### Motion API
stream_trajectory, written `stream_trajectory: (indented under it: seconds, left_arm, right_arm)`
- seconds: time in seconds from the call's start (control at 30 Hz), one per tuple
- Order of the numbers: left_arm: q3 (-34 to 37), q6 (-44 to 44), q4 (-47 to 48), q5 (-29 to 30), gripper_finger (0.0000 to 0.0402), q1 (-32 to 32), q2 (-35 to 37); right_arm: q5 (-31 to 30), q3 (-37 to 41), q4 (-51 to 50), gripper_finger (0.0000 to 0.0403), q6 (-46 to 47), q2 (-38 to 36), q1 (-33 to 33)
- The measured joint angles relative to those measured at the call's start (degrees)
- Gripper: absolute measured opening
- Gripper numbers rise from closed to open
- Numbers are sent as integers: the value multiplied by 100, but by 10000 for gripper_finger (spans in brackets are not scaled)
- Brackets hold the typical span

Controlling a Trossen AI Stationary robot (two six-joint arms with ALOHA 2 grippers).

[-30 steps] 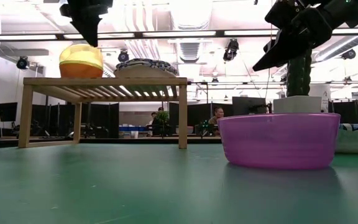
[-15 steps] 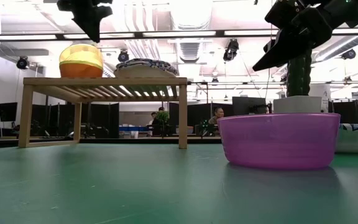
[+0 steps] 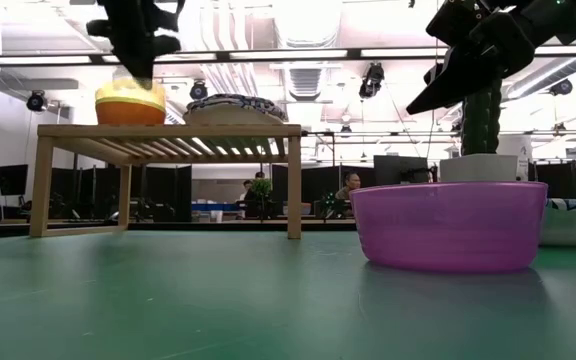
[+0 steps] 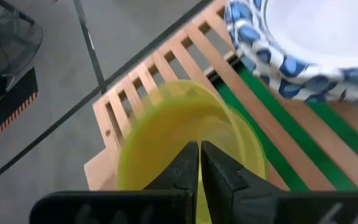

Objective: Place and stack bowls onto a shelf
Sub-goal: Stack the yellow bowl on top of the green bowl on the shelf, then stack the blue patterned bowl on top of another blue patterned bowl on the shelf

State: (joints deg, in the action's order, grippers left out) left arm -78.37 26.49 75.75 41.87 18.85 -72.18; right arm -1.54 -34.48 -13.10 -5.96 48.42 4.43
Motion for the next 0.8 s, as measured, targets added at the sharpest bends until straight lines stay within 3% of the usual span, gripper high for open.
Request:
stream_trajectory:
  seconds: [0.4, 0.6, 0.8]
  left_arm:
    - [345, 319, -482, -59, 0, -265, 0]
    - [446, 447, -924, 81, 0, -1193, 2]
    - [470, 602, -1166, 277, 0, -2464, 2]
  right_arm:
    - [0, 0, 0, 68, 74, 0, -2]
    - [0, 0, 0, 68, 272, 0, 0]
    - [-1, 0, -7, 68, 1246, 6, -20]
